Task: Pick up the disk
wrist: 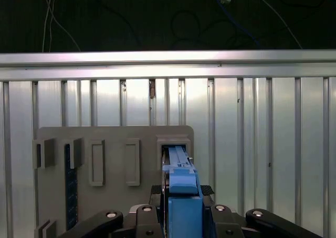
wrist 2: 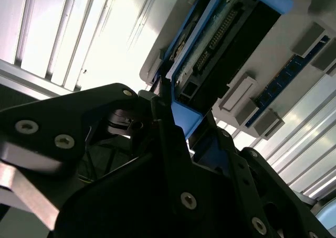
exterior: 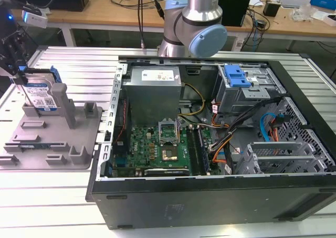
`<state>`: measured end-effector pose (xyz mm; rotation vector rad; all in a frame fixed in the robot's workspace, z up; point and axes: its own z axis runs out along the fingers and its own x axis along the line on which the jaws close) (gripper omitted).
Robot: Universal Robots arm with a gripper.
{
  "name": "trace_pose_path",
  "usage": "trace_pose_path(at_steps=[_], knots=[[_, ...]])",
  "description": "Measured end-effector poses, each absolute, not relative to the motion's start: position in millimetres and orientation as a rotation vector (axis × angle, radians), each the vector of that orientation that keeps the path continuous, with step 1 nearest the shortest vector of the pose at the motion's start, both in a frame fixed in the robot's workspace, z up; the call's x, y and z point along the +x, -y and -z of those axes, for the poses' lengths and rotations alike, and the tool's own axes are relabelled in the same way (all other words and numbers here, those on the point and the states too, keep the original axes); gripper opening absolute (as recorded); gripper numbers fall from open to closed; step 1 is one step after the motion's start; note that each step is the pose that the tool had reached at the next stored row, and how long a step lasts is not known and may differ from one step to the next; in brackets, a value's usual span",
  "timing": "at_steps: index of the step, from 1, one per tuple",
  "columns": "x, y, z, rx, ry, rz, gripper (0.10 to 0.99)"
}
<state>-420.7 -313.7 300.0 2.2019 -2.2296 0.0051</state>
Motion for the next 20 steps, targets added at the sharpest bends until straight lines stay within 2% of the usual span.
trace_pose_path(at_steps=[10, 20], knots=[[-420.8, 313.7, -307.1, 2.202, 2.23, -0.005, 0.365], [-420.8, 313.7, -358.9, 2.202, 2.23, -0.005, 0.365]])
